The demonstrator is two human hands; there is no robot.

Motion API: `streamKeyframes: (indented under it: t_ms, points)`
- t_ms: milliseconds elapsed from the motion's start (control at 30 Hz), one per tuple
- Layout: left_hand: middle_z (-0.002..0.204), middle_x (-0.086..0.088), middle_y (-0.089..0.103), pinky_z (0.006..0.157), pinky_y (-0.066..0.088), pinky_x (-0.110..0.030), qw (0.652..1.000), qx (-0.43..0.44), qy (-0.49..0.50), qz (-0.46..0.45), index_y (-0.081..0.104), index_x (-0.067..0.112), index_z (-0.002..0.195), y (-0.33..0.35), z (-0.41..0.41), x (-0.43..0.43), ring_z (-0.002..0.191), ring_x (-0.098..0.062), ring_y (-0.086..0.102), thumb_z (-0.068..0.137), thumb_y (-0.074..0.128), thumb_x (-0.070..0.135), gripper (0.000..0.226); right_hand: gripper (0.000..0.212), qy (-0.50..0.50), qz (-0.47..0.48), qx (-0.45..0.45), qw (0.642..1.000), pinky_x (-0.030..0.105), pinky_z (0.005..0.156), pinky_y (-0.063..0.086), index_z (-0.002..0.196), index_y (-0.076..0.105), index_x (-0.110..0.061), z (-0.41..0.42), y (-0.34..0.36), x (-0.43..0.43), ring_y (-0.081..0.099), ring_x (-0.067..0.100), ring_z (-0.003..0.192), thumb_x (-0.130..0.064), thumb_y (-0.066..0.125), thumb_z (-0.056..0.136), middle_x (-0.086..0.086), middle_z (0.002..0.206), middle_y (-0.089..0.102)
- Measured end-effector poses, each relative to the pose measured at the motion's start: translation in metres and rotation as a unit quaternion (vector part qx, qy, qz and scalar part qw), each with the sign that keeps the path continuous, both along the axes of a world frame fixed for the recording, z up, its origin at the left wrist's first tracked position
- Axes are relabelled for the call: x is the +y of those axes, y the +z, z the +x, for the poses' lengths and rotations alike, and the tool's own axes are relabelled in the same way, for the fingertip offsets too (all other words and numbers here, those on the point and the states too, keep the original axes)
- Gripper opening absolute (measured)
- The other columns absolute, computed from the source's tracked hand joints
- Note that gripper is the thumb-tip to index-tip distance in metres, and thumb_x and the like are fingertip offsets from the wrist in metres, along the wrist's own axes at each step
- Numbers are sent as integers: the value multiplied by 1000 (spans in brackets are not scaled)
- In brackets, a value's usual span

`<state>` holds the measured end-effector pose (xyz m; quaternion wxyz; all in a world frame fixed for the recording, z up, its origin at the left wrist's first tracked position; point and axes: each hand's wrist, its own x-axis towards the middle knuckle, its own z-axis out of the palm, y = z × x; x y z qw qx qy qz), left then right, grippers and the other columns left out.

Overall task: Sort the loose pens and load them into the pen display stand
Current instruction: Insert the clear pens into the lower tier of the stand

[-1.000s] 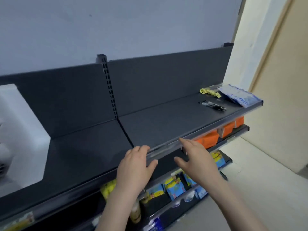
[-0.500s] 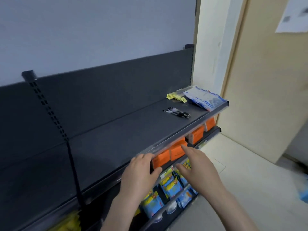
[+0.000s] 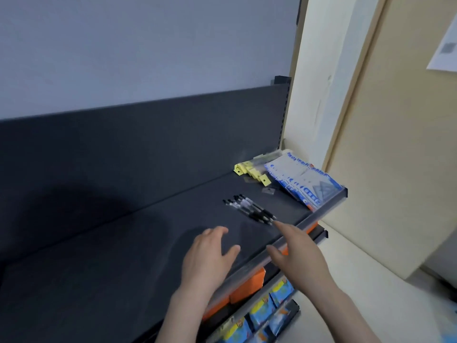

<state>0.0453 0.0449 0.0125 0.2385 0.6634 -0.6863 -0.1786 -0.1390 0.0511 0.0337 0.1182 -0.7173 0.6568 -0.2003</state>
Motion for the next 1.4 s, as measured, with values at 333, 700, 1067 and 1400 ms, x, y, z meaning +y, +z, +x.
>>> streamKeyframes:
  t_ms: [333,700,1067,1400]
  points:
    - [133,9,52,95,43,-25,998,14,43,32,44,27,138,-16,-17,-68,122,-9,49,92,53,51,53,47,11,38,-30,999,29,95,41,138,46,-18,-7,-23,-122,50,19,124,-27,53,92,2,137,52]
    - [122,5,54,87,48,-32,973,-32,217,70,46,28,126,-28,-89,-144,116,-16,46,92,50,53,43,34,148,112,23,982,30,75,47,109,60,-21,-15,-52,-222,60,26,100,-36,63,79,6,106,59]
    - [120,-3,57,79,48,-31,907,-67,388,150,50,16,118,-33,-128,-190,112,-21,56,89,57,38,37,27,253,113,50,959,30,72,42,102,54,-12,-29,-52,-269,60,28,103,-30,59,82,8,106,65]
    - [114,-7,64,75,44,-31,869,-14,471,153,56,12,109,-29,-129,-196,105,-28,62,97,45,44,36,16,281,202,-104,932,30,63,42,87,61,-10,-43,-56,-287,59,21,76,-25,58,81,5,83,65]
